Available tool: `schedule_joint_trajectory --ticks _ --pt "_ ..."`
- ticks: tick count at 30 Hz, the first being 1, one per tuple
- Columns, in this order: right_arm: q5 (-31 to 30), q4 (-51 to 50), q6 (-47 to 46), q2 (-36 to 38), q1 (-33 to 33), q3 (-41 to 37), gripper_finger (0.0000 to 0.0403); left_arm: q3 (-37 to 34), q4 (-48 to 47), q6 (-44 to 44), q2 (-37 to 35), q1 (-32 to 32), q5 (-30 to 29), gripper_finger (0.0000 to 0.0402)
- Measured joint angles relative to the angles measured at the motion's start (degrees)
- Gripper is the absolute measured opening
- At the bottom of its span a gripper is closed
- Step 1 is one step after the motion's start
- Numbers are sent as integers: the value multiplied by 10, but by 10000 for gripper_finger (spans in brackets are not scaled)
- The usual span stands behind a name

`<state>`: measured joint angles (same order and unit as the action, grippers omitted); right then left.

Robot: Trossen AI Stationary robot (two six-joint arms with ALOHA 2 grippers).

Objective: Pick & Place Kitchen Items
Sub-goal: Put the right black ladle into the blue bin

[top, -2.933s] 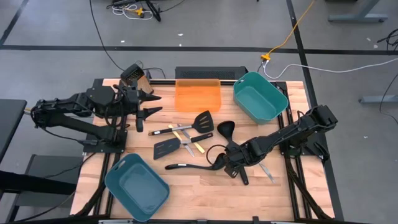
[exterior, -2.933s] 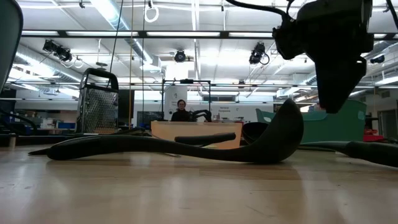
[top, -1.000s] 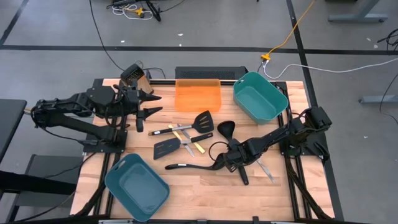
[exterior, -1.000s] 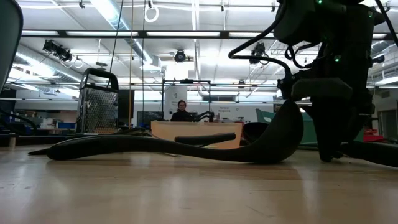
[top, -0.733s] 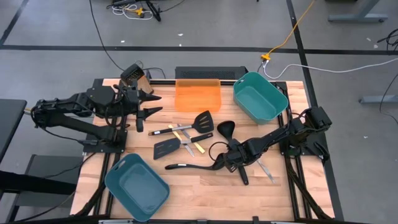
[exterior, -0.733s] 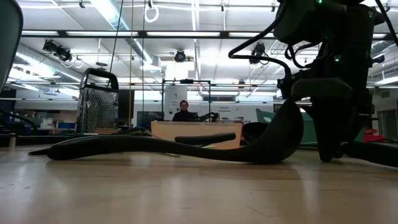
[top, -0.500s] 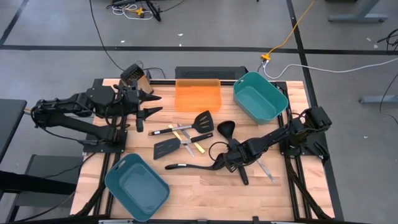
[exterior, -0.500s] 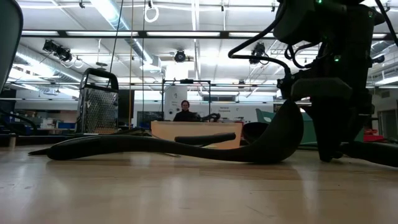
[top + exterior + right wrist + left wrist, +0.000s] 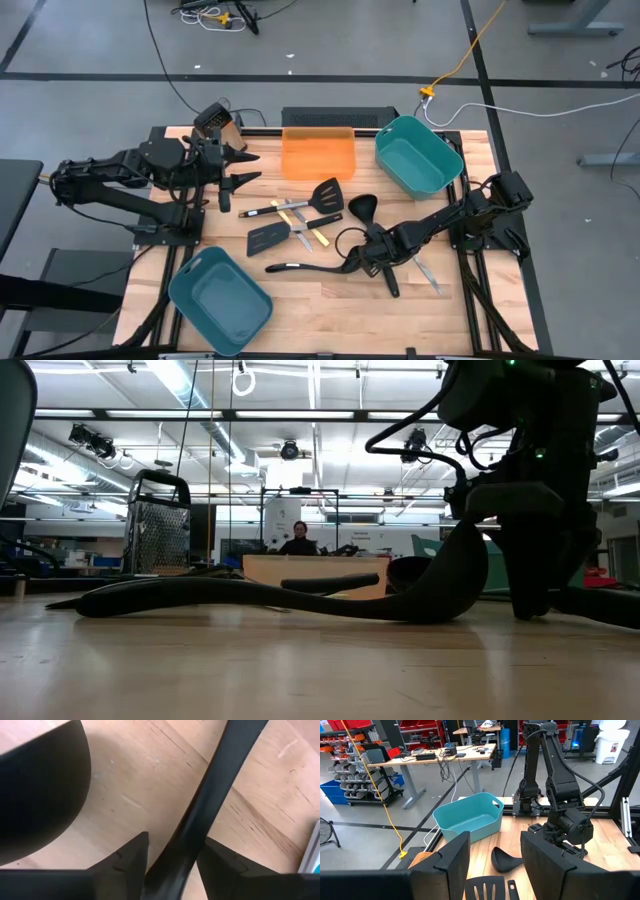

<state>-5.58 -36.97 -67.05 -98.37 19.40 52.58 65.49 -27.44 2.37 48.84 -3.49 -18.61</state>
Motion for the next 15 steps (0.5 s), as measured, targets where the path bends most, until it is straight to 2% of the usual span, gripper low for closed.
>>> schedule_joint_trajectory --ticks 7,15 --pt "1 2 -2 0 0 0 126 0 0 0 0 0 0 181" --pt "1 2 -1 0 0 0 106 0 0 0 0 0 0 181"
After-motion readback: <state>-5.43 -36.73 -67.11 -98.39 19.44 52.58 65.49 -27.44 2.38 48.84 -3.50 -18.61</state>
